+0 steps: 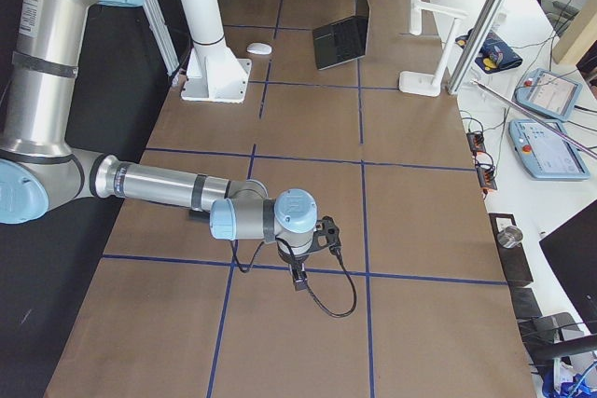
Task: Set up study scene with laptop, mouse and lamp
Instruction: 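Lower the laptop in front of the white lamp and open the left gripper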
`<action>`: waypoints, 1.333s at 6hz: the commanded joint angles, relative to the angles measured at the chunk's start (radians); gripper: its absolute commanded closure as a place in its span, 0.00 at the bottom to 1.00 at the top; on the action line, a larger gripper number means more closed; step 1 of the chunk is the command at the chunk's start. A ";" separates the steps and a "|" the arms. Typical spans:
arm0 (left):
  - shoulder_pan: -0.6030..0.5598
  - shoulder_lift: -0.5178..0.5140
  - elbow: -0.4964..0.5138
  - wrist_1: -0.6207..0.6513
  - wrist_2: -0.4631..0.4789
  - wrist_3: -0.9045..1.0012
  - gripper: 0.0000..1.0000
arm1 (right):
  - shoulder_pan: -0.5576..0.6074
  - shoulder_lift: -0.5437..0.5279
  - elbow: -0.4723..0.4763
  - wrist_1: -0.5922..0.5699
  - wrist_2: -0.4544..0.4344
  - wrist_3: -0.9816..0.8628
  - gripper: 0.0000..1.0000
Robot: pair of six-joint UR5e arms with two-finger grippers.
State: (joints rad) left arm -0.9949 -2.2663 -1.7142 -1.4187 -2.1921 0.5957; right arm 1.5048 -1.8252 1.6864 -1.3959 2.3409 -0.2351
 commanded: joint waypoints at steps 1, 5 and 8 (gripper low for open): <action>0.036 -0.157 0.146 -0.015 0.006 -0.066 1.00 | 0.000 0.007 -0.010 -0.002 0.000 0.002 0.00; 0.149 -0.294 0.378 -0.227 0.153 -0.097 0.95 | 0.000 0.052 -0.068 -0.002 0.000 0.000 0.00; 0.156 -0.289 0.377 -0.230 0.155 -0.073 0.33 | 0.000 0.052 -0.068 -0.002 -0.002 0.000 0.00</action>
State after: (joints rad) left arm -0.8399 -2.5575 -1.3378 -1.6480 -2.0376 0.5079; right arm 1.5048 -1.7737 1.6193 -1.3975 2.3401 -0.2340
